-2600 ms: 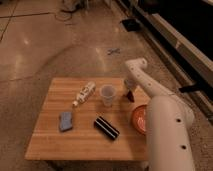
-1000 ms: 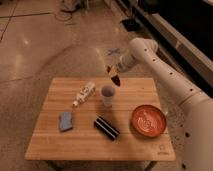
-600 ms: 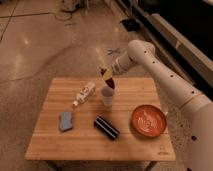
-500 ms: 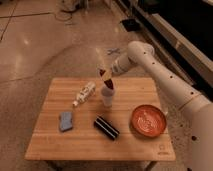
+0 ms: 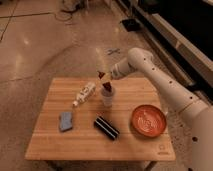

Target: Place the pepper in the ceramic cup

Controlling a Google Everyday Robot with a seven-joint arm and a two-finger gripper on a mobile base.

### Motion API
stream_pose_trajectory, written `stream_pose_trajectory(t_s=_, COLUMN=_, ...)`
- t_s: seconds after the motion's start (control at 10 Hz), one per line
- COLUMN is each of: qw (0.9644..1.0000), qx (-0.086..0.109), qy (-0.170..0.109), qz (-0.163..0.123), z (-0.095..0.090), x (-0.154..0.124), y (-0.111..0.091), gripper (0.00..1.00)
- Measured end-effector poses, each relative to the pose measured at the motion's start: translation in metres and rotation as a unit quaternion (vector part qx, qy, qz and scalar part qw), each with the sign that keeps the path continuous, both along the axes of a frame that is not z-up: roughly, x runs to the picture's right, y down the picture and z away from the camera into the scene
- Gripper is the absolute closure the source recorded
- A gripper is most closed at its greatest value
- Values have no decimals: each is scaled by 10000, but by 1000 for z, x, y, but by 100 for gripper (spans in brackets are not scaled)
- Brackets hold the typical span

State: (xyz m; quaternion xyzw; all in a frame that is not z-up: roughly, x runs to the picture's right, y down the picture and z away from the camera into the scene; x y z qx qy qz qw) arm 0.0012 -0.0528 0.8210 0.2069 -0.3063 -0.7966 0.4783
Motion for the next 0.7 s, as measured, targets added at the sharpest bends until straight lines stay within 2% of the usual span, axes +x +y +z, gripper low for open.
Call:
stream_pose_trajectory(t_s=0.1, qw=10000, qx=-1, qy=7, qz=16, z=4, x=1, y=3, gripper=36)
stream_pose_trajectory(t_s=0.2, qw=10000, qx=-3, qy=13, qz=64, z=9, x=2, y=9, gripper=23)
stream_pose_trajectory(t_s=0.3, qw=10000, qx=5, qy=7, qz=84, z=10, x=3, y=10, gripper=20)
stream_pose_trajectory(t_s=0.7, qw=10000, qx=11, qy=2, qz=78, z=9, x=2, y=9, gripper=20)
